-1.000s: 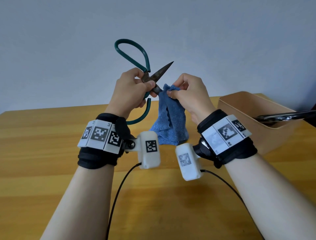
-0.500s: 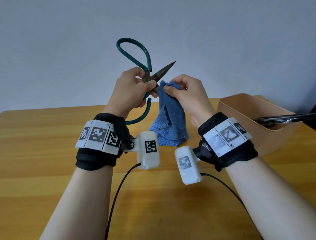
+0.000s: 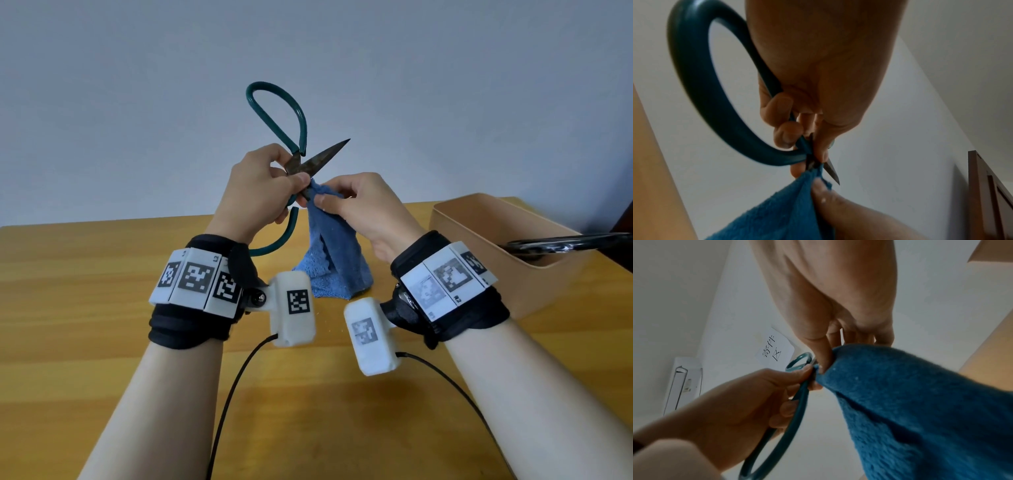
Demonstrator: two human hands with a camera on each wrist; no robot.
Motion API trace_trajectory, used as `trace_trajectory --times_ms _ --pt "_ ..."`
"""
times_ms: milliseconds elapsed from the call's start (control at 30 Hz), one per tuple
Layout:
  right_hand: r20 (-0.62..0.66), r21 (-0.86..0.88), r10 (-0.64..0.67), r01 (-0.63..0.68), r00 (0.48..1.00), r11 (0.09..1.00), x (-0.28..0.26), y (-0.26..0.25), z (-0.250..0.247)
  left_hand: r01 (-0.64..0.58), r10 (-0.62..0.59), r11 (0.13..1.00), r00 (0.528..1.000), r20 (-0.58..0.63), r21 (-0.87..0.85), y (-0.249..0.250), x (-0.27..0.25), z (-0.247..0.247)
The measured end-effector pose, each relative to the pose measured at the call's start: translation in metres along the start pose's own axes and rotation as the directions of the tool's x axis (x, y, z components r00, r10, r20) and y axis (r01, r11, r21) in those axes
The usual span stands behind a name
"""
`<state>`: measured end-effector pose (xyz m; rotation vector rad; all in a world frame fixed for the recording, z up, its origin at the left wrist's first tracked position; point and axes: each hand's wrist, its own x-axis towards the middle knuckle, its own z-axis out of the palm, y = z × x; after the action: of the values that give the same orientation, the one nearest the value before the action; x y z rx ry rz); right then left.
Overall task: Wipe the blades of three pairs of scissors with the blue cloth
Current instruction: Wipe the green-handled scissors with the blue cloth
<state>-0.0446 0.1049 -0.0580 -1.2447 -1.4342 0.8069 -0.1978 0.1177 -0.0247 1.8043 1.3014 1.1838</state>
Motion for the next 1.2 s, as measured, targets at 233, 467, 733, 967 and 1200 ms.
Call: trace_trajectory --times_ms 233,467,733,967,1200 --pt "-0.026 0.056 0.017 -0.016 1.000 0.998 0.001 0.001 -0.002 -0.004 0.004 1.000 0.999 0.041 0.004 0.000 -0.001 0.004" --pt "-0.027 0.056 0.018 -0.016 0.999 0.998 0.000 0.003 0.001 0.001 -0.001 1.000 1.000 0.015 0.008 0.000 0.001 0.003" --pt "-0.010 0.065 -0.004 0.005 1.000 0.998 0.000 0.002 -0.007 0.025 -0.025 0.999 1.000 0.012 -0.036 0.003 -0.002 0.006" --pt "0.031 0.147 0.042 -0.046 0.999 0.988 -0.001 -0.004 0.001 0.033 -0.037 0.994 0.999 -0.036 -0.109 0.005 -0.004 -0.007" --pt "0.058 0.128 0.060 -0.067 0.996 0.990 -0.001 -0.007 -0.003 0.030 -0.038 0.991 0.998 -0.056 -0.128 0.006 -0.004 -0.012"
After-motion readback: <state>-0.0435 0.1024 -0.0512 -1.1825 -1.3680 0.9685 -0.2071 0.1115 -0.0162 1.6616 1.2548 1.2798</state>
